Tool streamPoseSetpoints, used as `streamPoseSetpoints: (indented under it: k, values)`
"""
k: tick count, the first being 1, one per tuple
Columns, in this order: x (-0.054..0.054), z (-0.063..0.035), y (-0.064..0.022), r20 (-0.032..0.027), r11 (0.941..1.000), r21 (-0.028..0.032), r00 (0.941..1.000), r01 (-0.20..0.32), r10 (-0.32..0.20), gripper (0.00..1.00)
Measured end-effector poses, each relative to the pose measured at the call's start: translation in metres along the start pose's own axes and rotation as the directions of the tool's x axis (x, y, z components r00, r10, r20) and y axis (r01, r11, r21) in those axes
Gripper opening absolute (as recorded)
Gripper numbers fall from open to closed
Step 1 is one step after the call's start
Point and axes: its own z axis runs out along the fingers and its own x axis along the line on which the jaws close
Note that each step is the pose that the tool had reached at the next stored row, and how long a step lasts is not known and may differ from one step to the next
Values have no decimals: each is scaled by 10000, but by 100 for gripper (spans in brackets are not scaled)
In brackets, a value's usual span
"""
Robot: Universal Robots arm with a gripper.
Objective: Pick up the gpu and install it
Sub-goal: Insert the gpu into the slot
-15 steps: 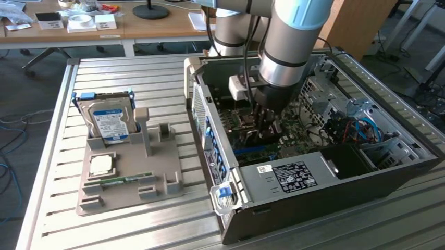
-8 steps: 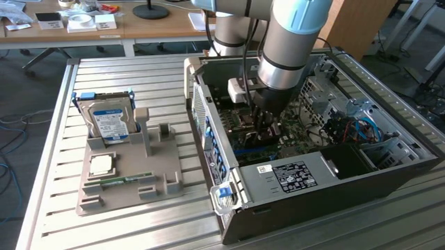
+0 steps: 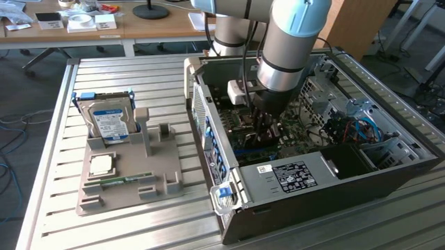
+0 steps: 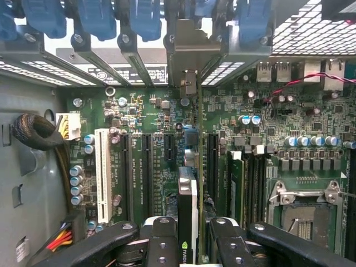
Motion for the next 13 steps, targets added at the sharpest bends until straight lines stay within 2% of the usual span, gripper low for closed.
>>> streamPoseSetpoints:
  k: [13]
  values:
    - [0,39,1,7,10000,5,10000,-1,1,27]
